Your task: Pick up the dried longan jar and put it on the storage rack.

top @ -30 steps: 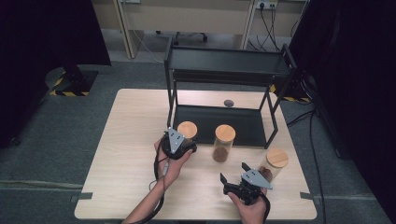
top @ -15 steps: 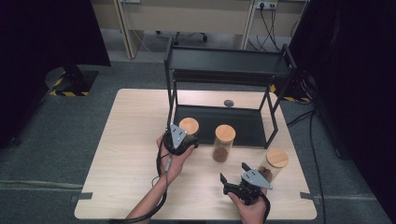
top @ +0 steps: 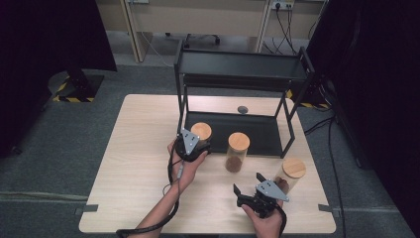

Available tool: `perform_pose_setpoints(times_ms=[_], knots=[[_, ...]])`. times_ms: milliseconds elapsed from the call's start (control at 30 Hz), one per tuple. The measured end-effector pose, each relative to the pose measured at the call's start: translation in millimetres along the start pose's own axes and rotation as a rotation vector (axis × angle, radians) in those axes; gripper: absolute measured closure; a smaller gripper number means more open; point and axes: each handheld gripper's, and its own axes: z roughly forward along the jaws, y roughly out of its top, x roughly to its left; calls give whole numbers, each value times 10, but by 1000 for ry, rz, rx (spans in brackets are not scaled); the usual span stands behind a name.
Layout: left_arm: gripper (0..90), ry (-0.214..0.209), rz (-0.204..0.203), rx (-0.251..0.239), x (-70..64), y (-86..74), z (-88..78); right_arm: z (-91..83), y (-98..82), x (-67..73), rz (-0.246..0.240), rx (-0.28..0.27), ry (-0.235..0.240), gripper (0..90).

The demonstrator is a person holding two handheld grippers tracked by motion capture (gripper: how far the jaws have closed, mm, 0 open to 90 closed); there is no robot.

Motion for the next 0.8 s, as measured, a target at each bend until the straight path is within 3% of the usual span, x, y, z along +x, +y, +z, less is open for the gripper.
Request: perform_pose_setpoints(times_ms=[800], knots=[[251, 18, 12, 6, -6, -24, 154, -1, 0, 3, -2, 0, 1, 49]])
